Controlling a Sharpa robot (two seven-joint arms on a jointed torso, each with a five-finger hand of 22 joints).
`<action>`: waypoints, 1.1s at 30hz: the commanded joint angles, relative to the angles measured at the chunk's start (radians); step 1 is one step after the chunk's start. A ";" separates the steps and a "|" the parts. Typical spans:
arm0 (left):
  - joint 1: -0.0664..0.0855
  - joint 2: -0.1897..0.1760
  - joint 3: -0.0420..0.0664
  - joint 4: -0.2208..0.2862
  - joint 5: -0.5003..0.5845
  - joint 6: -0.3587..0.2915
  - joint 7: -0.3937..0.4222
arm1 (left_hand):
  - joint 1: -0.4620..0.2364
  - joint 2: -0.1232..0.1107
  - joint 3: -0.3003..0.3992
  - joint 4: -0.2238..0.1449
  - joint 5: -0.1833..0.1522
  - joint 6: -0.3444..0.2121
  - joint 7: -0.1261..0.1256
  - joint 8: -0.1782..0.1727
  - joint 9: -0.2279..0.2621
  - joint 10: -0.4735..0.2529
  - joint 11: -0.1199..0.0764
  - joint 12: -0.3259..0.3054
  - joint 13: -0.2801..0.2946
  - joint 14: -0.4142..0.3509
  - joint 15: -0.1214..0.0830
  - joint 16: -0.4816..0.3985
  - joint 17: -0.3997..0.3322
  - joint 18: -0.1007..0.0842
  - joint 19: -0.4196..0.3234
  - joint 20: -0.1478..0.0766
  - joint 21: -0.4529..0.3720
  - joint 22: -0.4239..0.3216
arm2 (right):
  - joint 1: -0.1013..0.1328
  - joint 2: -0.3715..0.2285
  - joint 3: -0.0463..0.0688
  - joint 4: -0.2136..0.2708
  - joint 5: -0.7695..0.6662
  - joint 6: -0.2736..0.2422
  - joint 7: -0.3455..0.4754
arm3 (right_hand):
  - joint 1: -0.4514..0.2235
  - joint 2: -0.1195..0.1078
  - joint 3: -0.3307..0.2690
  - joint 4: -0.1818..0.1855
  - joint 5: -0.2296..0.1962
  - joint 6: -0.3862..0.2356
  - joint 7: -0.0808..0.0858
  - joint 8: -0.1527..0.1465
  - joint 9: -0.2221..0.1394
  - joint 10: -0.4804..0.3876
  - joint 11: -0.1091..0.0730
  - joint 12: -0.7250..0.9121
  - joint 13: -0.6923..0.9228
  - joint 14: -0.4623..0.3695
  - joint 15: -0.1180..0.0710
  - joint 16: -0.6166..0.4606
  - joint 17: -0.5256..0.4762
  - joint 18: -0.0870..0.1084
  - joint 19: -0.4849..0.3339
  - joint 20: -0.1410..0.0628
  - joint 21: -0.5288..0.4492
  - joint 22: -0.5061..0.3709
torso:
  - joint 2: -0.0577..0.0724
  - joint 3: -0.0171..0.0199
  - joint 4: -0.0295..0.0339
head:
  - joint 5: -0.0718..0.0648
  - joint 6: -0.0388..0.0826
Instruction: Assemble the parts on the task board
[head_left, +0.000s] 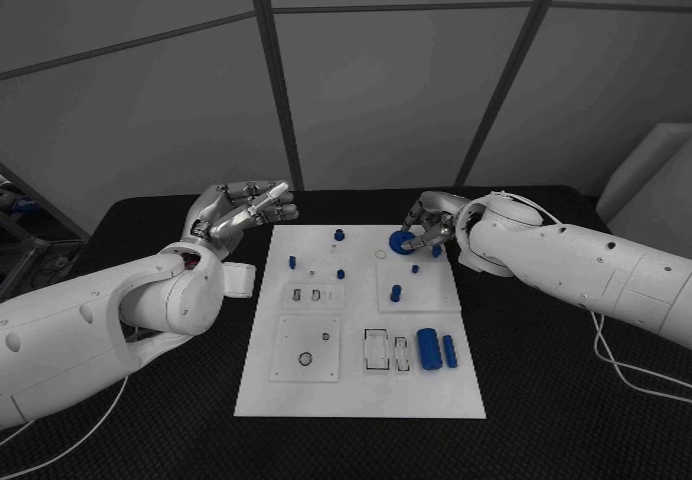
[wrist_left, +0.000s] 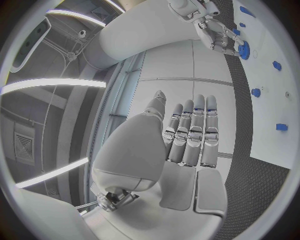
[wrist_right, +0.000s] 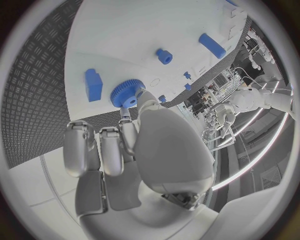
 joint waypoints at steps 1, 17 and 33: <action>0.002 0.001 0.001 0.000 -0.007 0.010 0.004 | 0.001 0.009 0.000 -0.007 -0.007 0.004 -0.001 -0.004 -0.001 0.003 0.002 -0.003 -0.001 0.007 -0.001 0.001 0.002 -0.030 0.002 -0.002 0.005 -0.001 | -0.004 0.001 -0.003 -0.001 -0.025 0.014 -0.028 | -0.012 0.001 -0.006 -0.001 -0.006 0.011 -0.001 0.003 0.000 0.009 -0.002 0.007 0.015 0.080 0.002 0.006 0.143 -0.008 0.009 -0.001 0.007 0.059 | 0.000 0.0000 0.0000 | 0.000 -0.001; 0.002 0.001 0.001 0.000 -0.007 0.009 0.000 | 0.001 0.009 0.000 -0.008 -0.007 0.004 0.000 -0.005 -0.001 0.001 0.003 -0.005 -0.001 0.008 -0.001 0.001 0.002 -0.030 0.002 -0.002 0.005 -0.001 | -0.008 0.002 -0.003 0.033 -0.197 -0.018 -0.071 | -0.017 0.002 -0.004 -0.024 0.002 0.069 -0.015 0.014 0.003 0.056 -0.014 0.087 0.098 0.088 -0.008 0.022 0.180 -0.019 0.043 -0.008 0.028 0.111 | -0.001 0.0009 -0.0004 | -0.003 -0.005; 0.002 -0.001 0.001 0.001 -0.007 0.007 -0.002 | 0.001 0.009 0.000 -0.009 -0.007 0.003 0.001 -0.005 -0.001 -0.001 0.004 -0.007 -0.002 0.008 -0.001 0.000 0.002 -0.030 0.002 -0.002 0.005 -0.001 | -0.015 -0.010 -0.003 0.097 -0.249 -0.176 -0.061 | -0.011 0.022 0.044 -0.037 0.011 0.118 -0.029 0.008 0.005 0.085 -0.026 0.135 0.150 0.092 -0.019 0.030 0.199 -0.027 0.067 -0.019 0.042 0.148 | -0.001 0.0015 0.0002 | 0.001 -0.004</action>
